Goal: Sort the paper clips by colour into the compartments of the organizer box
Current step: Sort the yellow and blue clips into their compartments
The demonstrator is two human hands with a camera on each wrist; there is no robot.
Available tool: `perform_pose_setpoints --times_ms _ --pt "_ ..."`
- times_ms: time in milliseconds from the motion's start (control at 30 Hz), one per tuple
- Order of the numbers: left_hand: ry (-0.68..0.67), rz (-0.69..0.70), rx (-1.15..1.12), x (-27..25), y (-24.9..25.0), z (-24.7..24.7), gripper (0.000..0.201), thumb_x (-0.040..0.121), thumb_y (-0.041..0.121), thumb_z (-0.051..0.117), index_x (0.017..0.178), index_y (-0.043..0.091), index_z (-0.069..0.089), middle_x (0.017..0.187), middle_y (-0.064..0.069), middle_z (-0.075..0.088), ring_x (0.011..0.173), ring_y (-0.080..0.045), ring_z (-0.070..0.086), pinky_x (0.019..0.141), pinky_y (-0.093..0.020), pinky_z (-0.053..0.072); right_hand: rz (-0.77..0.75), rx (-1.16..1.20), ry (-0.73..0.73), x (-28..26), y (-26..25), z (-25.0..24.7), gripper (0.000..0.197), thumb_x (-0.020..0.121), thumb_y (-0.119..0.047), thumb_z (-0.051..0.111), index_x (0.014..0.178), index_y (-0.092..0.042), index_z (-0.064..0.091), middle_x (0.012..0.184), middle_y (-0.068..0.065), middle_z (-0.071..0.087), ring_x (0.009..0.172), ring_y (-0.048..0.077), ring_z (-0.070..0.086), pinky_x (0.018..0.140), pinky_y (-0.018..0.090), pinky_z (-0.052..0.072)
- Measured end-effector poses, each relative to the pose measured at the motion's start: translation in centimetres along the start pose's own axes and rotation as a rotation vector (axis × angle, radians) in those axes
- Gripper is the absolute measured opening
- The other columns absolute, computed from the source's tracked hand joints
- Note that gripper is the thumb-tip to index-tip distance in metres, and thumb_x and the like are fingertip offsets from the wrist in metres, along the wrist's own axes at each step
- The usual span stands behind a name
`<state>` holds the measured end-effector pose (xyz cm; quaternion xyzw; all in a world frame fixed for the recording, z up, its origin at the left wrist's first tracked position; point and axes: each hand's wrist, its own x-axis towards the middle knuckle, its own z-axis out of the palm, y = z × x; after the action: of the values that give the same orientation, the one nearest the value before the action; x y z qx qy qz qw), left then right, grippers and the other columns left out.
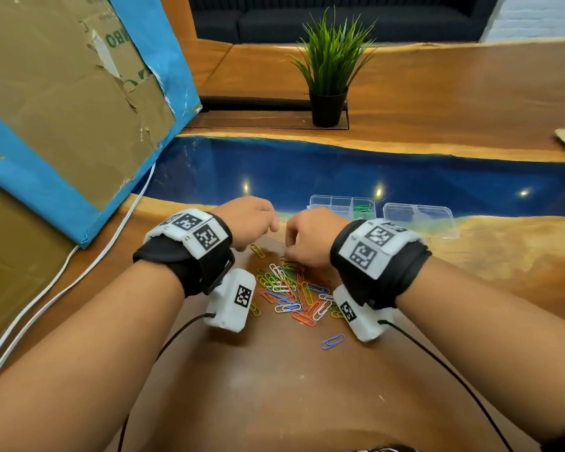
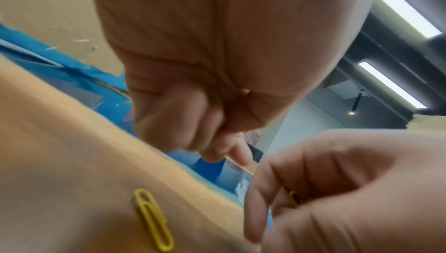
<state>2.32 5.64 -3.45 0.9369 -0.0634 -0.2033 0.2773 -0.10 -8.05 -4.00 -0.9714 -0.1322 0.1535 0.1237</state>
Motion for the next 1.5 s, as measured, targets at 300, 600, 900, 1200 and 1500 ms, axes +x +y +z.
perform_pose_setpoints --times_ms 300,600,900,1200,1500 --pt "-0.009 0.060 0.495 -0.2 -1.7 -0.5 0.023 0.076 0.028 0.074 0.098 0.033 0.068 0.065 0.014 0.048 0.075 -0.014 0.053 0.067 -0.022 0.039 -0.034 -0.226 -0.055 0.7 -1.5 0.2 0.025 0.088 -0.024 0.056 0.105 -0.009 0.067 0.107 0.010 0.067 0.093 0.027 0.062 0.071 0.028 0.047" --pt "-0.044 0.109 0.586 -0.7 -1.0 -0.2 0.002 0.073 0.024 0.067 0.073 0.022 0.067 0.066 0.009 0.057 0.072 -0.016 0.058 0.058 -0.021 0.043 0.261 0.893 -0.310 0.1 0.7 -1.3 0.018 0.084 -0.012 0.034 0.068 -0.014 0.041 0.059 0.006 0.043 0.046 0.016 0.031 0.042 0.018 0.027" --pt "-0.157 0.036 0.151 -0.9 -1.5 0.5 0.023 0.072 0.023 0.058 0.058 0.017 0.041 0.055 -0.001 0.044 0.050 -0.020 0.043 0.051 -0.024 0.035 0.150 0.575 -0.158 -0.2 1.0 -1.0 0.005 0.081 -0.016 0.058 0.077 -0.013 0.056 0.063 0.004 0.049 0.050 0.019 0.043 0.045 0.021 0.036" --pt "-0.240 -0.146 -0.654 -1.5 -1.1 0.5 0.024 0.085 0.006 0.028 0.067 0.019 0.037 0.051 0.003 0.029 0.034 -0.008 0.025 0.036 -0.006 0.017 0.018 -0.195 -0.073 0.1 0.3 0.2 0.028 0.075 -0.029 0.074 0.096 -0.011 0.071 0.093 0.005 0.069 0.092 0.024 0.065 0.075 0.029 0.054" --pt "-0.069 0.048 0.181 -2.0 -1.5 -0.7 0.012 0.080 0.016 0.063 0.073 0.022 0.055 0.059 0.009 0.053 0.055 -0.012 0.047 0.052 -0.019 0.040 0.069 -0.095 -0.184 -0.6 1.0 -0.4 0.026 0.085 -0.037 0.056 0.069 -0.017 0.054 0.074 0.003 0.054 0.076 0.023 0.053 0.066 0.024 0.041"
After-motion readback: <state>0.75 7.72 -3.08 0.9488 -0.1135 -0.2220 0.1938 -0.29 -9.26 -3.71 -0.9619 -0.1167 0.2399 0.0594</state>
